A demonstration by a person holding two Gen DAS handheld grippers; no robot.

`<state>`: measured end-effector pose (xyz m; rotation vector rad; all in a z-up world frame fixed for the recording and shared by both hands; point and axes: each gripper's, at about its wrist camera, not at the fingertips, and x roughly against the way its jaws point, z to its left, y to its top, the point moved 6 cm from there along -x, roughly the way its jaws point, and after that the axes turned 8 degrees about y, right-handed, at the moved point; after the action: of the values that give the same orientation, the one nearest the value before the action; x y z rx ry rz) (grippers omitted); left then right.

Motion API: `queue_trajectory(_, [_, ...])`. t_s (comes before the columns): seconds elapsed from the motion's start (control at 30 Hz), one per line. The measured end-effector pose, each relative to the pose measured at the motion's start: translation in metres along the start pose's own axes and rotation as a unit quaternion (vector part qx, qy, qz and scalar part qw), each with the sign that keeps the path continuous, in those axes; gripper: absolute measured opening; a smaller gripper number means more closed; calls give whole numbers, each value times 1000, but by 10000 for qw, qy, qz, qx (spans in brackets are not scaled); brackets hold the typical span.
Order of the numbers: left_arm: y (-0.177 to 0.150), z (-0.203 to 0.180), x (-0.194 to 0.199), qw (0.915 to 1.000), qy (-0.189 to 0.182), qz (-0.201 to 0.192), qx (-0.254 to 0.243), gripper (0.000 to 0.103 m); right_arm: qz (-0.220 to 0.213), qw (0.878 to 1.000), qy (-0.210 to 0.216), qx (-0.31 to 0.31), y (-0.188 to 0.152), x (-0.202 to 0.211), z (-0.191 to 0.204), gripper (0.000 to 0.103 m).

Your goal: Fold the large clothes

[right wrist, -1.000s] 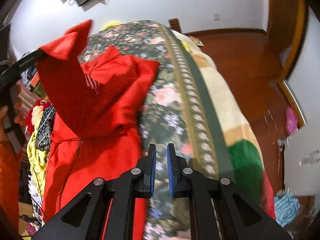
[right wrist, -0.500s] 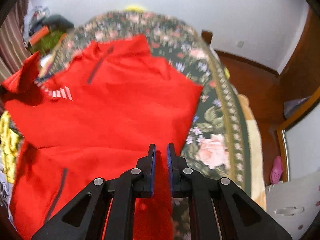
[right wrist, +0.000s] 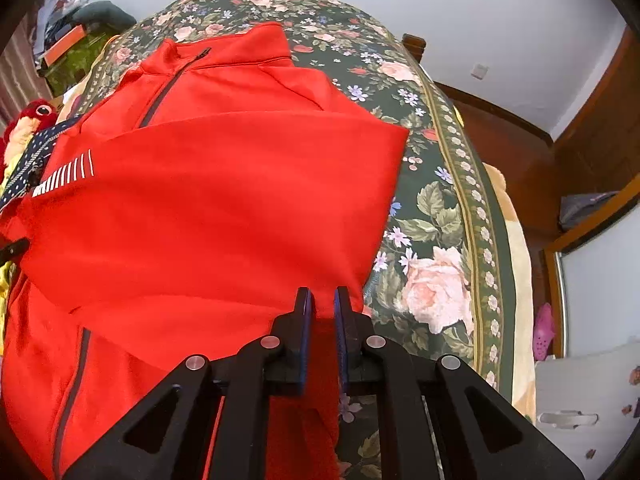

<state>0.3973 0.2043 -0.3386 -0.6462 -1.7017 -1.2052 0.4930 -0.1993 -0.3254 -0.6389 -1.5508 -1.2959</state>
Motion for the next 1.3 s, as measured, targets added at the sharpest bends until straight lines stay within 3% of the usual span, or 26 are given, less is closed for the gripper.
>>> queue_trajectory(0.07, [-7,6,0,10000,79,27,-37,53,-51,10000,-38,34,-2,0,0,7])
queue_trajectory(0.2, [-21,10,6,9989,291,133,-334,56,-124,9997,-147,155,-6,1,0,11])
queue_trajectory(0.23, [-25,11,8,9985,328,155,-417,58,-125,9995,-257,150,-8,2,-2,27])
queue_trajectory(0.27, [-30,11,11,9978,385,178,-513,61,-134,9985,-521,141,-9,3,-7,73])
queue_trajectory(0.3, [-35,11,14,9970,439,180,-609,62,-178,9946,-1017,121,-12,6,-18,97])
queue_trajectory(0.33, [-38,10,18,9964,475,179,-683,63,-284,9938,-1066,117,-14,8,-23,102])
queue_trajectory(0.43, [-45,11,24,9939,606,176,-904,63,-118,9987,-276,-400,-29,6,-38,102])
queue_trajectory(0.53, [-42,9,32,9925,677,105,-1011,64,-131,9972,77,-737,-32,16,-47,102])
queue_trajectory(0.7, [-15,-2,55,9926,600,-209,-1038,65,-383,9978,53,-530,-15,44,-36,102])
queue_trajectory(0.87, [34,-23,79,9899,520,-693,-1118,70,-762,9966,207,-228,12,73,-11,102])
queue_trajectory(1.1, [107,-66,93,9830,322,-1159,-1384,74,-1289,9908,361,218,75,95,24,102])
queue_trajectory(1.23, [137,-85,86,9766,381,-1372,-1614,89,-1480,9881,293,295,110,89,38,102])
queue_trajectory(1.3, [153,-96,74,9709,538,-1481,-1804,90,-1525,9874,255,347,126,78,43,102])
